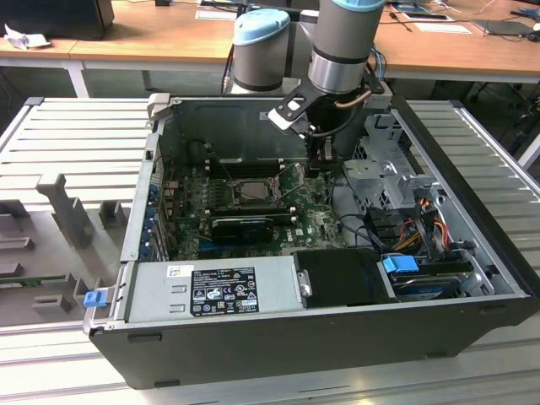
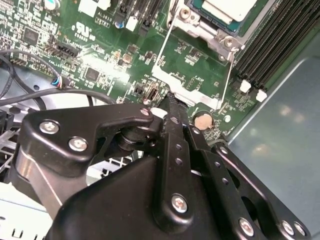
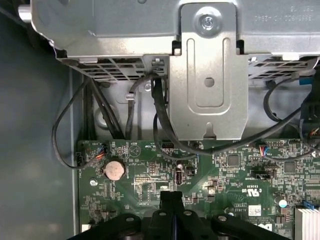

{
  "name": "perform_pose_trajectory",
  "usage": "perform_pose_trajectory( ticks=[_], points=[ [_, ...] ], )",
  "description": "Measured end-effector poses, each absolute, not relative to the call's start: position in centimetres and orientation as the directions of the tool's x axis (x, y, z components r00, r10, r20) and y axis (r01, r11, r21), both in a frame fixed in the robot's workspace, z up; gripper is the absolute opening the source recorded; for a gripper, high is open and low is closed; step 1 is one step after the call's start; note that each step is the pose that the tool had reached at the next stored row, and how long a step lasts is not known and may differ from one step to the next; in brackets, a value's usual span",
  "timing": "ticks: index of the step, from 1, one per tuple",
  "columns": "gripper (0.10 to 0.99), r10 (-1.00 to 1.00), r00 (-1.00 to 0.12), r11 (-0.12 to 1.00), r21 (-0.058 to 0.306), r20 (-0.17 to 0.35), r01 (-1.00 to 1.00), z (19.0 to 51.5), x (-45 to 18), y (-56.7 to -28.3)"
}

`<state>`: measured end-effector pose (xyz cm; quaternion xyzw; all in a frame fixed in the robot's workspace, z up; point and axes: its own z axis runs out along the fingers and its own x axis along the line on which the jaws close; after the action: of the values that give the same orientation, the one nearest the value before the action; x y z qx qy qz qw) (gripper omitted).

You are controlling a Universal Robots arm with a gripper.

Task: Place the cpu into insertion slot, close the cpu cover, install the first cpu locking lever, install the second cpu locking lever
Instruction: 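Close the cpu cover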

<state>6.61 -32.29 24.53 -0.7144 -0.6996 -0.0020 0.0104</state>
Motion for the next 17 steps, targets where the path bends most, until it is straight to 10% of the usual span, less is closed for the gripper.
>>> perform_pose_trajectory(
  ticks=[17],
  points=[
    [0.106,1.000,0.021,-0.021,-0.012,0.017,1.000,24.5,4.8,-32.3]
  ],
)
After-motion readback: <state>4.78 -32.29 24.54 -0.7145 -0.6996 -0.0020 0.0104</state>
